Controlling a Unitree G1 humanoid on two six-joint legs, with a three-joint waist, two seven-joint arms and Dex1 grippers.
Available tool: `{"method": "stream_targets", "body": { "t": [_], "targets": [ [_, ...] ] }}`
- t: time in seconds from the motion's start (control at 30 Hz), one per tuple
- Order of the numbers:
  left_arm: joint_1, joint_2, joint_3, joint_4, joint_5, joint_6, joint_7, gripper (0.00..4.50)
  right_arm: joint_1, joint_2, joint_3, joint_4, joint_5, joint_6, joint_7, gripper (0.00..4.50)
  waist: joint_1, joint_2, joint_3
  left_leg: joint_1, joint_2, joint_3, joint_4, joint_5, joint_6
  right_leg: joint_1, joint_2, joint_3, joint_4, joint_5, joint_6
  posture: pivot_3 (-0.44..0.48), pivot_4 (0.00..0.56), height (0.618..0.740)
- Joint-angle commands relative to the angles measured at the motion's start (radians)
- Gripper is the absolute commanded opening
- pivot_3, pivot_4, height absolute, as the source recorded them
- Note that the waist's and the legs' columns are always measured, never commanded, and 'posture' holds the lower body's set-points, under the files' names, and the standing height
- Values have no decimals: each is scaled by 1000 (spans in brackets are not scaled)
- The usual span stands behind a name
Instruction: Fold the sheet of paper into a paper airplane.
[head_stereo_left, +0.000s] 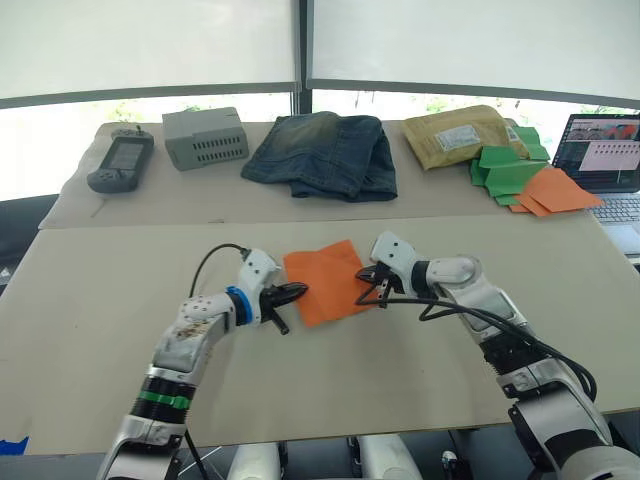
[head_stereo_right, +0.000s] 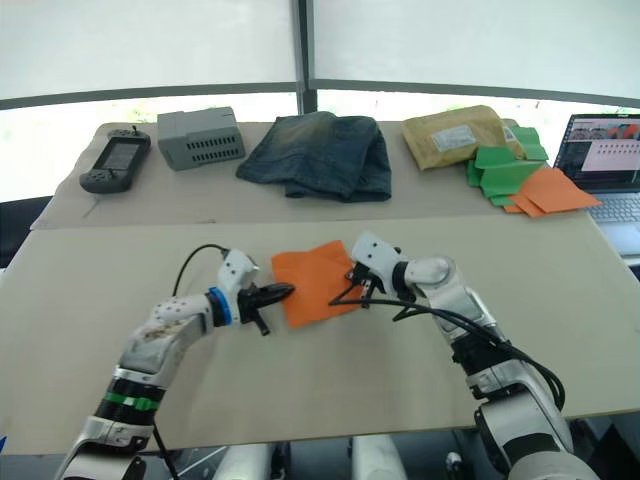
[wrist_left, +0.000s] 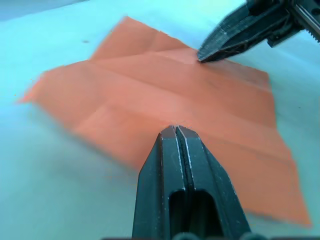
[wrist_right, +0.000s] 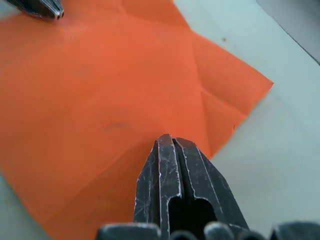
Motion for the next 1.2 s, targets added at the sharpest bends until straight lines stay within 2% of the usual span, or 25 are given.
{"method": "stream_targets", "body": {
  "t": [0.03, 0.13, 0.3, 0.5, 0.73, 0.83, 0.93, 1.1, 1.2],
  "targets": [
    [20, 26, 40, -98, -50, 35, 3, 0, -58, -6, -104, -23, 105, 94, 41, 924, 1, 0, 0, -1, 0, -1, 0, 0, 0, -1, 0, 0, -1, 0, 0, 0, 150, 722],
    [41, 43, 54, -133, -67, 50, 11, 0, -100, 4, -156, 22, 159, 152, 54, 1981, 6, 0, 0, -2, -1, -1, 0, 0, 0, 0, -1, -1, -2, 0, 0, 0, 150, 722],
    [59, 43, 62, -165, -78, 63, 38, 0, -195, 58, -175, 224, 164, 187, 37, 3698, 3, 0, 0, -2, -1, 1, 0, 0, 0, 0, -1, -2, -3, 0, 0, 0, 150, 722],
    [91, 57, 69, -204, -93, 76, 61, 0, -319, 123, -181, 530, 126, 107, 11, 3698, -3, 0, 0, -3, -1, 5, -1, 0, 0, -1, -1, -2, -3, 1, 0, 0, 150, 722],
    [112, 66, 76, -216, -102, 75, 77, 0, -385, 176, -211, 712, 136, 75, 85, 3698, -2, 0, 0, -3, -1, 5, -3, 0, 0, -2, -1, -2, -3, 1, 0, 0, 150, 722],
    [111, 65, 72, -216, -103, 75, 81, 0, -390, 196, -220, 746, 128, 63, 101, 2909, -4, 0, 0, -3, -1, 5, -3, 0, 0, -2, -1, -2, -3, 1, 0, 0, 150, 722],
    [109, 69, 70, -219, -106, 76, 78, 0, -384, 201, -222, 747, 124, 67, 122, 1806, -3, 1, 1, -3, -1, 5, -3, 0, 0, -2, -1, -2, -2, 1, 0, 0, 150, 722],
    [105, 88, 72, -229, -125, 73, 47, 0, -317, 173, -217, 628, 137, 147, 147, 82, -2, 1, 1, -3, -1, 4, -3, 0, 0, -2, -1, -2, -3, 1, 0, 0, 150, 722],
    [97, 100, 65, -249, -155, 76, 17, 0, -215, 143, -212, 439, 149, 256, 122, 35, 4, 1, 1, -3, -1, 4, -3, 0, 0, -2, -1, -2, -3, 1, 0, 0, 150, 722]
  ]
}}
